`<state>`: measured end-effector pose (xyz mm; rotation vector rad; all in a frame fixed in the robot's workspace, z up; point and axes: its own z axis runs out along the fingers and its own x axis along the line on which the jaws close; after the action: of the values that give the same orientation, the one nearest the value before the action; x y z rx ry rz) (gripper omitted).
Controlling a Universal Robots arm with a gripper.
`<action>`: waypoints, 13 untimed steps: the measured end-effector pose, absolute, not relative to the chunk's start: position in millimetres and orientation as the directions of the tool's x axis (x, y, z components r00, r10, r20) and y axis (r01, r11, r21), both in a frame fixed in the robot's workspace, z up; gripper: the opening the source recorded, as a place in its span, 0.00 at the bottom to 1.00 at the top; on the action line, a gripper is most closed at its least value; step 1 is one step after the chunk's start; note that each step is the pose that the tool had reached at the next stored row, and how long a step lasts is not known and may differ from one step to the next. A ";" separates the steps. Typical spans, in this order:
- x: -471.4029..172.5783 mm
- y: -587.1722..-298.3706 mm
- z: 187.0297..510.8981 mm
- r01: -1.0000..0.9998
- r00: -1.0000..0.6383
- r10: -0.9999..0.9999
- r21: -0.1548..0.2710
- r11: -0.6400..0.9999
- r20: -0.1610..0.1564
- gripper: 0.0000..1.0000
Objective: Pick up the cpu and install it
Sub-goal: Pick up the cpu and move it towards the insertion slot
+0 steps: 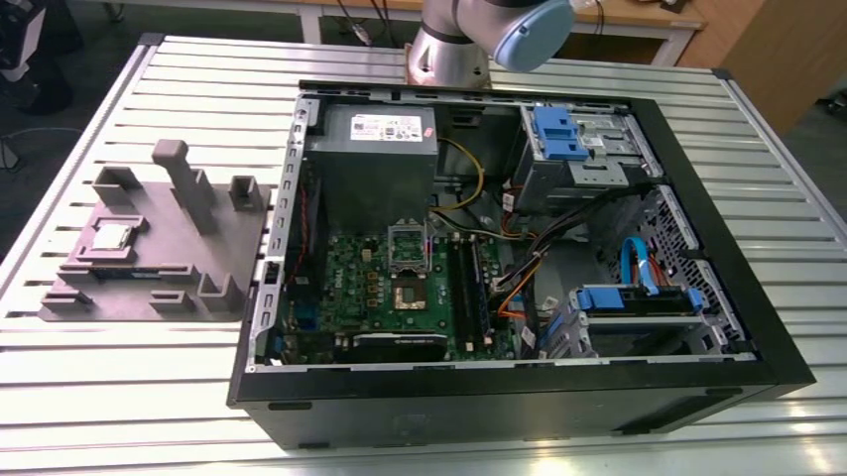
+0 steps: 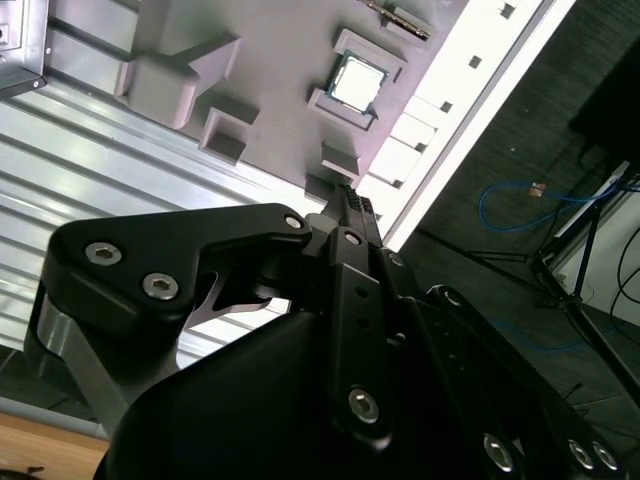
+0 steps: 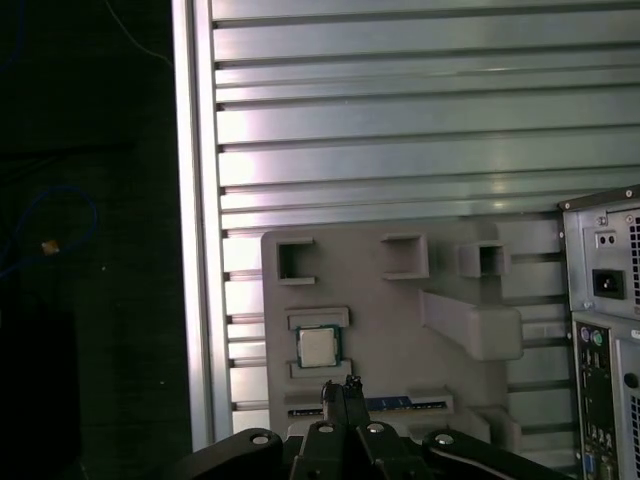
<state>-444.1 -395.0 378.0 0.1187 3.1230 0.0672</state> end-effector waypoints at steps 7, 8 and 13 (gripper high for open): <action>-444.4 -395.0 377.8 0.076 -0.997 0.076 0.044 0.996 -0.014 0.10; -444.5 -395.0 377.8 0.076 -0.997 0.076 0.044 0.996 -0.014 0.10; -444.6 -395.0 377.7 0.076 -0.997 0.076 0.044 0.996 -0.014 0.16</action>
<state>-444.6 -395.0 377.7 0.1188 3.1229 0.0673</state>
